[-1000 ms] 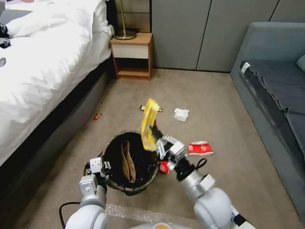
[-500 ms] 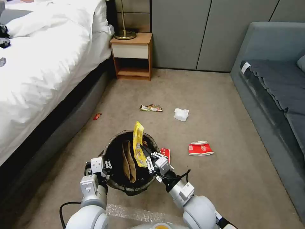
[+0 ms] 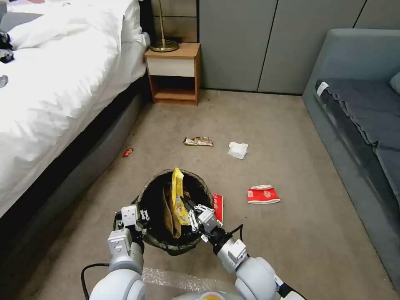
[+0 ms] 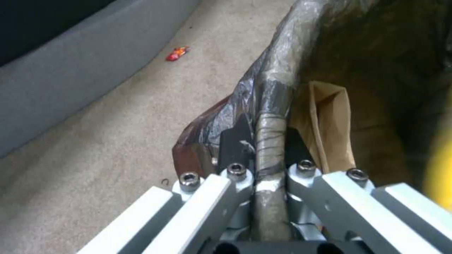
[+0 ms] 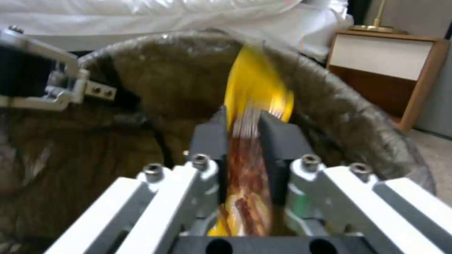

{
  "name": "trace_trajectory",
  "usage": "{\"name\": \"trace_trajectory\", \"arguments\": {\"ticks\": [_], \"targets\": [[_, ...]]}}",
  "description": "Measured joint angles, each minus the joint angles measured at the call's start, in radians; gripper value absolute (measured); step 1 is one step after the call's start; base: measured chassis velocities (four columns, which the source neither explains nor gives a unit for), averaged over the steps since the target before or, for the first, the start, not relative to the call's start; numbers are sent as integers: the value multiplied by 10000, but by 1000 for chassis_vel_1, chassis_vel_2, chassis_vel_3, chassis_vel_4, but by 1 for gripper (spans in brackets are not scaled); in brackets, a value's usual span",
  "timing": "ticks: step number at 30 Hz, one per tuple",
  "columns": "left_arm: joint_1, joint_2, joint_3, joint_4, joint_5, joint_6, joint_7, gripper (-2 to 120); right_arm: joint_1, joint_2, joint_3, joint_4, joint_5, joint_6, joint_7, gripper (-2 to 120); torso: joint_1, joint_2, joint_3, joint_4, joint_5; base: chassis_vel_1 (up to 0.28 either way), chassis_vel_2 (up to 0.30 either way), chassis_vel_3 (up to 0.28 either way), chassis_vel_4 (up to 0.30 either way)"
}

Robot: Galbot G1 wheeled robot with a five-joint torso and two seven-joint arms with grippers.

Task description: Pick up the trash bin, then pick up the garbage from the floor and place it into the trash bin.

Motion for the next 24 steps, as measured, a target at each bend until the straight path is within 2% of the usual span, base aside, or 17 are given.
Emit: {"name": "trace_trajectory", "arguments": {"ticks": [1, 5, 7, 9, 11, 12, 14, 16, 18, 19, 21, 24], "targets": [[-9, -4, 2, -9, -2, 5, 0, 0, -4, -9, -34, -12, -16, -5, 0, 24, 0, 0, 0, 0, 0, 0, 0, 0, 0], [-30, -17, 2, -29, -5, 15, 0, 0, -57, -34, -94, -27, -90, -6, 0, 34, 0, 0, 0, 0, 0, 0, 0, 0, 0], [-42, -18, 2, -53, -14, 24, 0, 0, -119, -51, -105, -28, -129, -2, 0, 44, -1, 0, 0, 0, 0, 0, 0, 0, 0], [-56, -17, 2, -53, -20, 28, 0, 0, -145, -66, -104, -27, -147, 1, 0, 47, 0, 0, 0, 0, 0, 0, 0, 0, 0], [-85, -13, -11, -53, -36, 39, 0, 0, -199, -116, -68, -5, -183, 10, 0, 59, 0, 0, 0, 0, 0, 0, 0, 0, 0], [-85, -13, -11, -53, -36, 39, 0, 0, -199, -116, -68, -5, -183, 10, 0, 59, 0, 0, 0, 0, 0, 0, 0, 0, 0], [-105, -9, -14, -55, -51, 52, -1, 0, -256, -149, -22, 25, -215, 29, -2, 70, 0, 0, 0, 0, 0, 0, 0, 0, 0], [-115, -8, -14, -55, -52, 56, 0, 0, -273, -155, -12, 34, -227, 42, -1, 74, 0, 0, 0, 0, 0, 0, 0, 0, 0], [-129, -6, -15, -55, -53, 60, -1, 0, -303, -171, 12, 121, -249, 67, -1, 86, 0, 0, 0, 0, 0, 0, 0, 0, 0], [-129, -6, -15, -55, -53, 60, -1, 0, -303, -171, 12, 121, -249, 67, -1, 86, 0, 0, 0, 0, 0, 0, 0, 0, 0], [-137, 6, -49, -48, -59, 63, 0, 0, -306, -164, 124, 435, -323, 130, 2, 95, 0, 0, 0, 0, 0, 0, 0, 0, 0], [-144, 21, -89, 7, -61, 63, 0, 0, -283, -130, 233, 743, -411, 200, 21, 98, 0, 0, 0, -1, 0, 0, 0, 0, 0]]}}
